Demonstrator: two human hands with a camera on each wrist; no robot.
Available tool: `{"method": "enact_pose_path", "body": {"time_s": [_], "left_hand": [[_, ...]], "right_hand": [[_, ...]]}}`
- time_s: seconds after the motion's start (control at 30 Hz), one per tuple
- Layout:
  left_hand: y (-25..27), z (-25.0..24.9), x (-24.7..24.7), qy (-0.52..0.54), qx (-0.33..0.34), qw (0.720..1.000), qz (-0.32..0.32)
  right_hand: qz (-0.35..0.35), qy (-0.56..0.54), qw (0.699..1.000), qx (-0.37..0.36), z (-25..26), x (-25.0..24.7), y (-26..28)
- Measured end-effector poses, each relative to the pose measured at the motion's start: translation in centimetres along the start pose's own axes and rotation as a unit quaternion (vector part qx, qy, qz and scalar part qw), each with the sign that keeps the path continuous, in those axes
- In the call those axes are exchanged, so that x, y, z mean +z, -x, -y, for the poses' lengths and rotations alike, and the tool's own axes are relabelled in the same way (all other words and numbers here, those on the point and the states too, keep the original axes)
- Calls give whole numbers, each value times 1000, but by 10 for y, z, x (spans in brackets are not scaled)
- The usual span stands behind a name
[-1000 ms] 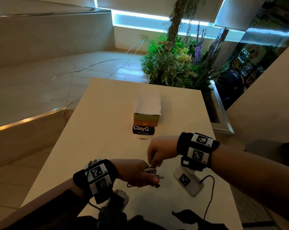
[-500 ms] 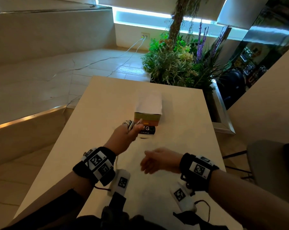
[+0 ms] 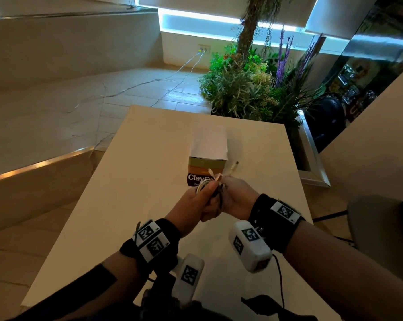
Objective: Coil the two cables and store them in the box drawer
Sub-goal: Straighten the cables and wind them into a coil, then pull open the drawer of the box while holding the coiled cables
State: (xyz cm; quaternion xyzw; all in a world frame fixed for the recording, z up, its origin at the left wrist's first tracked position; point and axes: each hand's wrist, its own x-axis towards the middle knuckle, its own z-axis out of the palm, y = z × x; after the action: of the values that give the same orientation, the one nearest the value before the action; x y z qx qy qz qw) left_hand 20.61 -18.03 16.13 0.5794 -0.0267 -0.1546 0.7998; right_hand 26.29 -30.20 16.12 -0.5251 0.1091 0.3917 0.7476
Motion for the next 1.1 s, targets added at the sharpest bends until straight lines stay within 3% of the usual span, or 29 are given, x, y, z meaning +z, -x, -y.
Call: {"method": "enact_pose_path", "body": {"time_s": [0.13,0.23,0.4,0.53,0.7,0.8,0.9,1.03,1.1], "left_hand": [[2,3,1,70,-39,996,46],[3,4,-5,107,-63,990,71],[3,6,-22,240,-89,961,102],[2,10,-30,223,-114,961,120],[0,19,-35,193,-139,960,150],[1,23,-38,114,-143,977,114],[0,24,-35,-16,-150,988,30],[-7,32,-39,-155,-105,978,-91],[-11,34,-50,-254,-69,958,-115]], "right_hand": [[22,168,986,-5,6,6,6],[36,220,975,-11,6,8,12],[73,204,976,-36,0,9,34],[106,173,978,-42,-15,3,38],[78,179,980,-45,-24,-6,39],[60,184,979,-67,-30,-8,38],[12,198,976,-93,-39,-7,33],[-73,156,980,-95,-55,-14,18],[-115,121,982,-85,-61,-21,12]]}}
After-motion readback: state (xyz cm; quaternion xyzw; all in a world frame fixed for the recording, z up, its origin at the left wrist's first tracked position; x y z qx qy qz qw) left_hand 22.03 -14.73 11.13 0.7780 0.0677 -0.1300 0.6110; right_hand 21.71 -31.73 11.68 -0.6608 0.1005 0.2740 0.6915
